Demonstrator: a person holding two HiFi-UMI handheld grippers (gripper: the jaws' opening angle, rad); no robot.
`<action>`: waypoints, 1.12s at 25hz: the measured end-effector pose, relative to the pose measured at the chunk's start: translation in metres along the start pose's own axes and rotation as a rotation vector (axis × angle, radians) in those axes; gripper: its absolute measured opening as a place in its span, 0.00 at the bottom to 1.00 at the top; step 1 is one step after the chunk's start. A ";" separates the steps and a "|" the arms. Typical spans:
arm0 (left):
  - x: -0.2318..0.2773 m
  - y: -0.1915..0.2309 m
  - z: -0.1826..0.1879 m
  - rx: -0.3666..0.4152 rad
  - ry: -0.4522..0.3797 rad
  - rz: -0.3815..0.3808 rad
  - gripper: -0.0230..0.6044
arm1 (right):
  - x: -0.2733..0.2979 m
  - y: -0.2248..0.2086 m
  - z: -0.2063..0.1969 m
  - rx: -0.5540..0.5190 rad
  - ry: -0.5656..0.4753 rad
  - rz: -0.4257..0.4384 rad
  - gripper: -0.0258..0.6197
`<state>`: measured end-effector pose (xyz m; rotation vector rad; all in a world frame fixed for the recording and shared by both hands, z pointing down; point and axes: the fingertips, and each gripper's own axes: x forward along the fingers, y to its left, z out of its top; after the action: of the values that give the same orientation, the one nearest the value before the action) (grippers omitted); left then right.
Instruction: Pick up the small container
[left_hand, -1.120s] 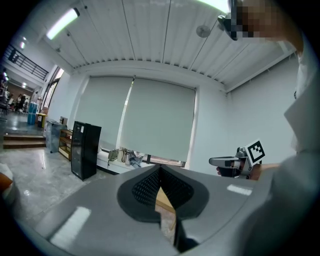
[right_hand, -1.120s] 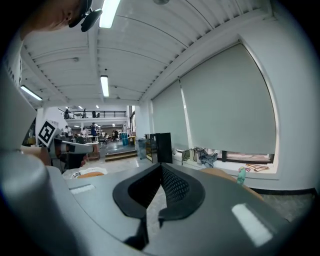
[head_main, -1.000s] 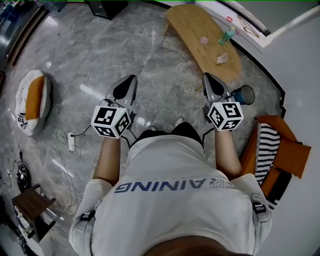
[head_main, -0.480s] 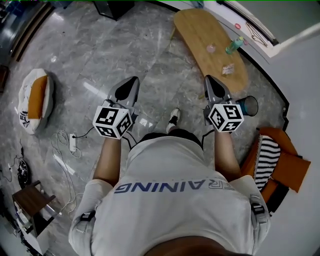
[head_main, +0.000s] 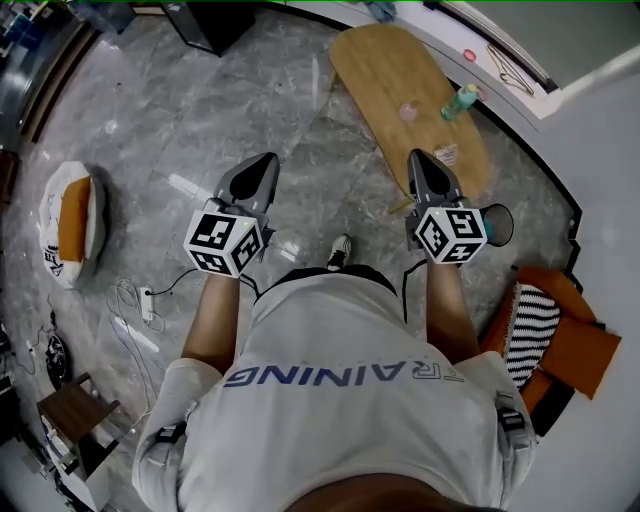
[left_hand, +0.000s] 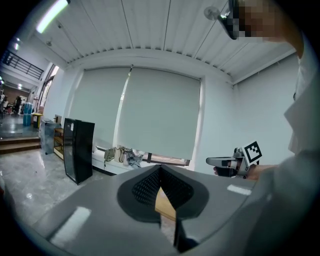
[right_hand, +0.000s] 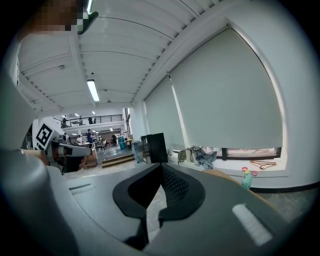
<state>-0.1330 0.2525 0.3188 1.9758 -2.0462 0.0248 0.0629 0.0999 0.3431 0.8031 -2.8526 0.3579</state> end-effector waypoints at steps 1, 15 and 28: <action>0.011 -0.004 0.004 0.007 0.004 -0.004 0.04 | 0.002 -0.012 0.001 0.009 -0.003 -0.007 0.06; 0.132 -0.059 0.030 0.088 0.028 -0.144 0.04 | 0.003 -0.132 0.017 0.085 -0.049 -0.140 0.06; 0.259 -0.050 0.038 0.080 0.061 -0.331 0.04 | 0.028 -0.210 0.022 0.106 -0.042 -0.339 0.06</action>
<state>-0.0948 -0.0114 0.3307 2.3077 -1.6823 0.0958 0.1487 -0.0935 0.3668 1.3029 -2.6823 0.4505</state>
